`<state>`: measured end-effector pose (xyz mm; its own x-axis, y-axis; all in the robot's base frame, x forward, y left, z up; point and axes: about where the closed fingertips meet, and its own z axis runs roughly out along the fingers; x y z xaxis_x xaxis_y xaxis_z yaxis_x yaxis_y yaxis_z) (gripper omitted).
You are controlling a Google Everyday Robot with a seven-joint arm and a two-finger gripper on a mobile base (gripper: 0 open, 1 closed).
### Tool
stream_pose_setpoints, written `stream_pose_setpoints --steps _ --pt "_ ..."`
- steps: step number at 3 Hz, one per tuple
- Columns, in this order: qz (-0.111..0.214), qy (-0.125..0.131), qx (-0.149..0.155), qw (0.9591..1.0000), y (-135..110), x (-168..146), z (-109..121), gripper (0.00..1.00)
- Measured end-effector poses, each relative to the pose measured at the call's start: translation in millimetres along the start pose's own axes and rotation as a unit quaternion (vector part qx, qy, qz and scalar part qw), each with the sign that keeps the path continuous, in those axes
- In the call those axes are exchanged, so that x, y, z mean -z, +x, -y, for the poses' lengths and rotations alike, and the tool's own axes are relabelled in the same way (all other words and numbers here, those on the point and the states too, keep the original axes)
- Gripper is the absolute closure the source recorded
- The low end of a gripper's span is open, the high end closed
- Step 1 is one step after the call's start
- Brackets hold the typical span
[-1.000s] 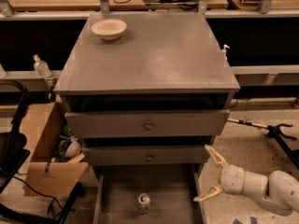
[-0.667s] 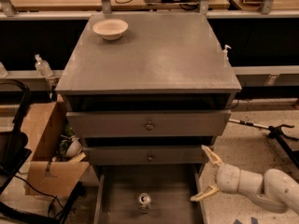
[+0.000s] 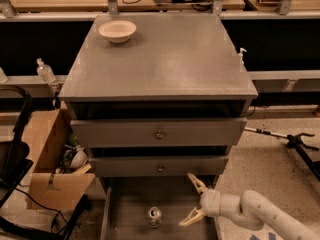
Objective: Pick 7up can from bottom drawer and place on counter
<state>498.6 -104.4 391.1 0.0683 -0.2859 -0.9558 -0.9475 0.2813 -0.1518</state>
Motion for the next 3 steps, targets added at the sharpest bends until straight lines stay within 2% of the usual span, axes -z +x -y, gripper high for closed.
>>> stream_pose_setpoints --steps 1,2,3 --pt "0.013 -0.022 -0.018 0.9995 59 -51 -24 0.0" --pt "0.007 -0.042 -0.024 0.9988 109 -94 -45 0.0" --pt "0.001 -0.063 -0.033 0.9975 144 -129 -58 0.0"
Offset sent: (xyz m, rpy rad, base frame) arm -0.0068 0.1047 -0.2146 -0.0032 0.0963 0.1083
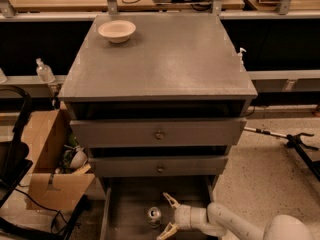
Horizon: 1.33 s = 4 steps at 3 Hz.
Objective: Pick 7up can from bottom drawer and place on counter
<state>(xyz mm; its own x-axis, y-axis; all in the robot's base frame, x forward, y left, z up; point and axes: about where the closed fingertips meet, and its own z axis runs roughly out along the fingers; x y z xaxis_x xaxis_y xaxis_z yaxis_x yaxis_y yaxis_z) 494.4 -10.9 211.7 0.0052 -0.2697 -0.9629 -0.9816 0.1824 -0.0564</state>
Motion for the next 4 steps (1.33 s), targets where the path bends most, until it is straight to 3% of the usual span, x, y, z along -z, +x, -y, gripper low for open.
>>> stream_pose_setpoints --steps 1,2,3,4 --pt "0.0 -0.02 -0.01 0.9997 19 -30 -8 0.15" --pt "0.006 -0.03 -0.017 0.9994 22 -45 -12 0.38" --pt "0.036 -0.03 -0.039 0.9981 1 -49 -11 0.61" --pt "0.062 -0.025 -0.067 0.9955 -38 -26 -5 0.85"
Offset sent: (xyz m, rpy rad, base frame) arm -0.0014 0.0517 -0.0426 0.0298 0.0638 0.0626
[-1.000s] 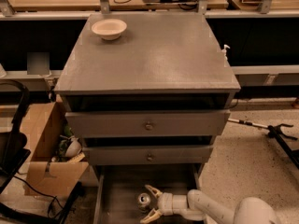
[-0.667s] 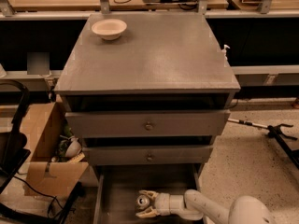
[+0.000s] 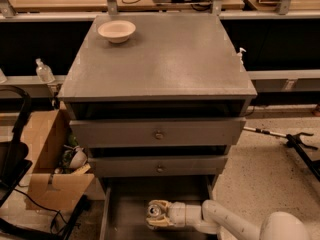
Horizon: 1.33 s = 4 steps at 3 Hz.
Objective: Pick 7up can from bottom drawer and place on counter
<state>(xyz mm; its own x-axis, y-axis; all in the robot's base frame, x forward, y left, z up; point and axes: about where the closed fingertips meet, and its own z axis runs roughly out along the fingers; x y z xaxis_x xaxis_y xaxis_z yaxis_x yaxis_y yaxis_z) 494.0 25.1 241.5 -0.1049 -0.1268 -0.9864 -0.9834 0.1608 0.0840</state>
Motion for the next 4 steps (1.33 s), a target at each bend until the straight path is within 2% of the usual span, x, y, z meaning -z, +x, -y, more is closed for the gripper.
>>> stream_pose_setpoints --steps 1,2,3,4 --pt "0.028 0.021 -0.042 0.9985 -110 76 -14 1.0" --pt "0.047 0.012 -0.067 0.9966 -201 122 -40 1.0" --pt "0.058 0.036 -0.068 0.9953 -300 169 -35 1.0" --pt "0.045 0.083 -0.043 0.9946 -404 216 -11 1.0"
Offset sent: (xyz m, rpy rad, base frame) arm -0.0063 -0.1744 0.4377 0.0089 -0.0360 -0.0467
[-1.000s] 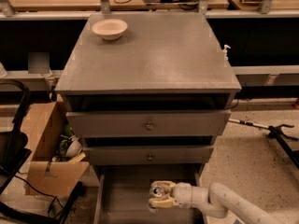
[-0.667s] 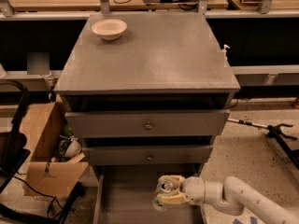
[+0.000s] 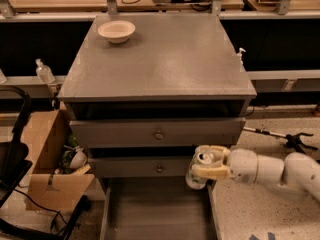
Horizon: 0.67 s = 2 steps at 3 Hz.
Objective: Pick 7up can from bottom drawer and place on counter
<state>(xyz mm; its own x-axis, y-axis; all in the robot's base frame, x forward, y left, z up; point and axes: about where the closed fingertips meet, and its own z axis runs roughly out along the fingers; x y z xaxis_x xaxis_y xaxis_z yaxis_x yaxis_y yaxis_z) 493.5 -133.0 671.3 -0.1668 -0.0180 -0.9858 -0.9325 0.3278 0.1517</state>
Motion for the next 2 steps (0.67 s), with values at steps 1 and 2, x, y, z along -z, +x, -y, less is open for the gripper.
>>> stream_pose_setpoints --steps 1,2 --pt "-0.034 0.04 0.064 0.9965 -136 23 15 1.0" --pt "-0.055 0.053 0.102 0.9918 -204 28 17 1.0"
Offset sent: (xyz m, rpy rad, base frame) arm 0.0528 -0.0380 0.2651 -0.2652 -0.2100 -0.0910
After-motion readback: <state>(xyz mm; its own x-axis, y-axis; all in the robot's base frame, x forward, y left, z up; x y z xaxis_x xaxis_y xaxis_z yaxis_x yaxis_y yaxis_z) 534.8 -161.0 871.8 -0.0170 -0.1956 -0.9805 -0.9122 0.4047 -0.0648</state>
